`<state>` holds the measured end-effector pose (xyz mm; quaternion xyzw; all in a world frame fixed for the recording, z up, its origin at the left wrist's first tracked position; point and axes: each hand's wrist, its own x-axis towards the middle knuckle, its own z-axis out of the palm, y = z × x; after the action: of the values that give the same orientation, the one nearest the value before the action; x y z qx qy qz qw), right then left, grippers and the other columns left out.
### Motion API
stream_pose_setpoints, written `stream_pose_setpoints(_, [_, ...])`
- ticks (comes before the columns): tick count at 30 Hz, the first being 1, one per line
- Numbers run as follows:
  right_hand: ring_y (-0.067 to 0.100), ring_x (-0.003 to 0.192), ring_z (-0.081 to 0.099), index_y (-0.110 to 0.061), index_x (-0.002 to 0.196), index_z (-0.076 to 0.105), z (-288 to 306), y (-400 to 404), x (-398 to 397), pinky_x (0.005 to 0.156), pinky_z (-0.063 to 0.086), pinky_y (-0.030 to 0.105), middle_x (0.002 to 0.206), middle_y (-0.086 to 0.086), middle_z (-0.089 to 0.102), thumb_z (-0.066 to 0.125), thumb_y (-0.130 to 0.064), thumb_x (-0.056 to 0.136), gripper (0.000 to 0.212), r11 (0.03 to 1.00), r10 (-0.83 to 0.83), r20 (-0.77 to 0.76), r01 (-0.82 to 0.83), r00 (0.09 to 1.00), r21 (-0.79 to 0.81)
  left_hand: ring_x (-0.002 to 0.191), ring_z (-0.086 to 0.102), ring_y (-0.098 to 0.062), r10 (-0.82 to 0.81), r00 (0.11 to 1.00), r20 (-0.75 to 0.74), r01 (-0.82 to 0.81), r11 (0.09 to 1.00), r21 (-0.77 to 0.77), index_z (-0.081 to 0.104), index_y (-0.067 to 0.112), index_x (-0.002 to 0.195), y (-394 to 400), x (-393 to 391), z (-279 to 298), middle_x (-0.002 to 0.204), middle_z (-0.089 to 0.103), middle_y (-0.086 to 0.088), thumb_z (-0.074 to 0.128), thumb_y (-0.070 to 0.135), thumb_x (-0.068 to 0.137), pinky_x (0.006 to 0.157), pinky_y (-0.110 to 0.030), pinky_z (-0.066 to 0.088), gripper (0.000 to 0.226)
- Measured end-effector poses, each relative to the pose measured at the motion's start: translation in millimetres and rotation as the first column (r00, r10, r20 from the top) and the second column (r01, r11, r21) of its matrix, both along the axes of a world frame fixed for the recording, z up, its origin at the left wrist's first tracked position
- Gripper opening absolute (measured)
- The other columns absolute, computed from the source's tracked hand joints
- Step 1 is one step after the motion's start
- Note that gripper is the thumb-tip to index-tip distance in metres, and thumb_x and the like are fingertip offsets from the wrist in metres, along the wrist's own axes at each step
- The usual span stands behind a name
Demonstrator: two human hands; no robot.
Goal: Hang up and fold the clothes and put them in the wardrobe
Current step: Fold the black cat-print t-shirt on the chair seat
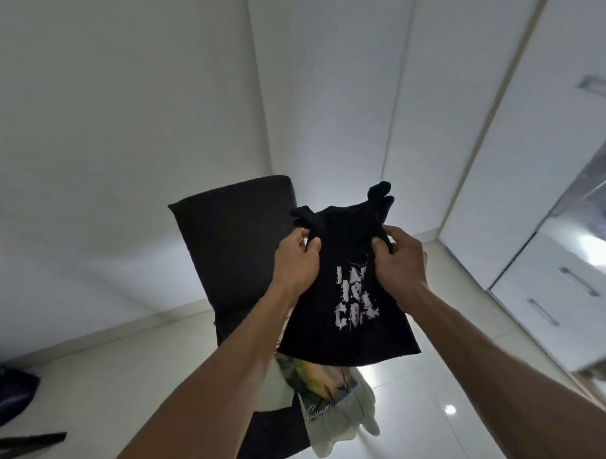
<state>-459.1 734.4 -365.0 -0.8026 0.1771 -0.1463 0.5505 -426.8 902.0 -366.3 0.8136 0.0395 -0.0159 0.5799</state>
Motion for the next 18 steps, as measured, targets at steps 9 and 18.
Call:
stream_pose_setpoints(9, [0.017, 0.077, 0.068, -0.033, 0.118, 0.069, 95.9, -156.7, -58.3, 0.078, 0.055, 0.035, 0.072, 0.002, 0.071, 0.054, -0.025, 0.096, 0.028, 0.945, -0.324, 0.07, 0.326, 0.944, -0.022, 0.09, 0.073, -0.02, -0.372, 0.928, 0.019, 0.373, 0.924, -0.083, 0.064, 0.029, 0.109, -173.5, -4.5, 87.0, 0.098, 0.075, -0.004, 0.055, 0.03, 0.097, 0.088, -0.046, 0.059, 0.016])
stream_pose_setpoints(18, [0.007, 0.072, 0.059, -0.017, 0.13, 0.064, 105.9, -324.8, -111.4, 0.062, 0.039, 0.019, 0.086, -0.011, 0.065, 0.054, -0.02, 0.099, 0.032, 0.828, -0.548, 0.077, 0.553, 0.833, -0.091, 0.092, 0.072, -0.019, -0.652, 0.758, 0.001, 0.651, 0.757, -0.048, 0.066, 0.027, 0.114, -372.3, -10.9, 98.8, 0.106, 0.073, -0.002, 0.054, 0.027, 0.097, 0.089, -0.045, 0.059, 0.021])
